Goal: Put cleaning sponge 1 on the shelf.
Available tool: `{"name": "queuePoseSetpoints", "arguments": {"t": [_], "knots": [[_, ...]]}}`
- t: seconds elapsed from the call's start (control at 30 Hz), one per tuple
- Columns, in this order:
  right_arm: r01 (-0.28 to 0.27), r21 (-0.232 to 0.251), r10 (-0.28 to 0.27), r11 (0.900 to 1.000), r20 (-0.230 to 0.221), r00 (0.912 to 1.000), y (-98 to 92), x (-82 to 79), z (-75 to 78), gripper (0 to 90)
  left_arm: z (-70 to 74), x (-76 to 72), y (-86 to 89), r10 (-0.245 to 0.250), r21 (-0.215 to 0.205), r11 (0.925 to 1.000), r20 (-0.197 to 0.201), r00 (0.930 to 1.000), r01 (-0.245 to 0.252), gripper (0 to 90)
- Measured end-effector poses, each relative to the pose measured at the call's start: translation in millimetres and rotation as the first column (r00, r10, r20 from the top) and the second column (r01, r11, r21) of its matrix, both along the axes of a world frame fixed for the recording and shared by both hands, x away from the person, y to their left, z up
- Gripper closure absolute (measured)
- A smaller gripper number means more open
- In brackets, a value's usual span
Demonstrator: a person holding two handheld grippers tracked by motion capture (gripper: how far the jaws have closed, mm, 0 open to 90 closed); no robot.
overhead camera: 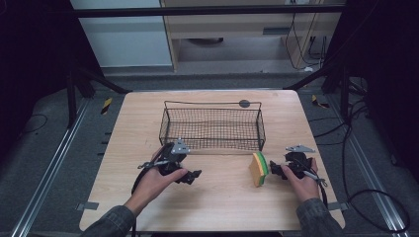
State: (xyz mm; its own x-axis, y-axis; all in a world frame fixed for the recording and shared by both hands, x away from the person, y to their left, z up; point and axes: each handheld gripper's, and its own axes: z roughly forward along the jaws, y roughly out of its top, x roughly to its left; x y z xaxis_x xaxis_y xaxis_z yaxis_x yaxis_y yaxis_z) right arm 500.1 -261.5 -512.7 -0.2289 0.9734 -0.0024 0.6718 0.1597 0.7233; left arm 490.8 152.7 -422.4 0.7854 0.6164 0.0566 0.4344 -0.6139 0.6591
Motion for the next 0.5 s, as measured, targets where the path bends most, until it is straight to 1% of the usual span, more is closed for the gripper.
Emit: {"name": "queuePoseSetpoints", "arguments": {"t": [0.1,0.17,0.23,0.27,0.3,0.33,0.4,0.5], "knots": [[-0.002,0.003,0.002,1.0,-0.001,1.0,0.0,0.3,0.0,0.4,7.1,5.2,10.7,0.024,0.032,0.9992,0.012,0.9996,-0.025,4.9],[-0.004,0.002,0.004,1.0,-0.001,1.0,-0.2,0.3,0.1,0.5,11.5,8.7,19.3,0.044,0.031,0.9985,0.006,0.999,-0.044,5.5],[-0.004,-0.002,0.004,1.0,0.001,1.0,-0.3,0.1,0.0,0.7,16.7,11.3,30.8,0.081,0.044,0.9958,0.0,0.9967,-0.081,7.0],[-0.004,-0.006,0.004,1.0,0.002,1.0,-0.4,0.0,-0.1,0.8,19.2,11.4,36.0,0.09,0.06,0.9941,0.003,0.9959,-0.09,7.0],[-0.003,-0.002,0.003,1.0,0.002,1.0,-0.2,0.1,0.0,0.8,22.7,10.3,43.6,0.103,0.063,0.9928,-0.005,0.9947,-0.103,7.4],[-0.003,-0.002,0.003,1.0,0.002,1.0,-0.2,0.1,0.0,0.8,22.7,10.3,43.6,0.103,0.063,0.9928,-0.005,0.9947,-0.103,8.1],[-0.008,0.003,0.008,1.0,0.002,1.0,-0.3,0.6,0.1,0.8,26.6,8.9,52.6,0.102,0.095,0.9904,-0.011,0.9947,-0.101,8.7],[-0.012,-0.001,0.012,1.0,0.004,0.9999,-0.7,2.3,-0.1,0.8,29.2,9.0,61.4,0.108,0.121,0.9873,-0.032,0.9936,-0.103,11.2]]}}
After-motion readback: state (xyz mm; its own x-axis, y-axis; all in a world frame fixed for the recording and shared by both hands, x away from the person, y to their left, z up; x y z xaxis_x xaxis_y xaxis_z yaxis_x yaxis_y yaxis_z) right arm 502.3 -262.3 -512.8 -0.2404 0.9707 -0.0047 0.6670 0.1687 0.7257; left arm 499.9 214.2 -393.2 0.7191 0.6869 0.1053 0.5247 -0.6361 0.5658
